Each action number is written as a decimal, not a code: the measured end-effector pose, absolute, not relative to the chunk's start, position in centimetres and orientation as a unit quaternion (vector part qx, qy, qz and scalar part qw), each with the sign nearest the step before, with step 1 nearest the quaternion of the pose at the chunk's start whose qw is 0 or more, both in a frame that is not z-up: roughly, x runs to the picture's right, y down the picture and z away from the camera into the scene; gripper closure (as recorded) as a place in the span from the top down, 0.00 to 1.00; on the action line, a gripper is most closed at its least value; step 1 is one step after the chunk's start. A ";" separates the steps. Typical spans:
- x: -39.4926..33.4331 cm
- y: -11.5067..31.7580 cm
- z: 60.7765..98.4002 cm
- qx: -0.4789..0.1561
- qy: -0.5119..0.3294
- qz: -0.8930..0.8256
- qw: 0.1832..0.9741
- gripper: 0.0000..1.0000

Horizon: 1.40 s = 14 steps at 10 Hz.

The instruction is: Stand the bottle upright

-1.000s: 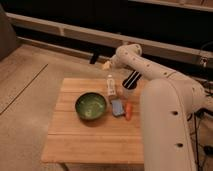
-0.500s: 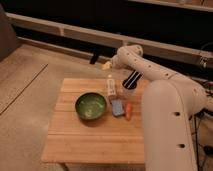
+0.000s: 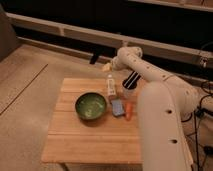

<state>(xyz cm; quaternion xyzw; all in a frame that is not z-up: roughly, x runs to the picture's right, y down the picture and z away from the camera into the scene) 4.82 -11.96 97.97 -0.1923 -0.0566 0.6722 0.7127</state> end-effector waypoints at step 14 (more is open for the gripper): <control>5.2 -5.5 105.4 -0.272 0.061 0.692 0.666 0.64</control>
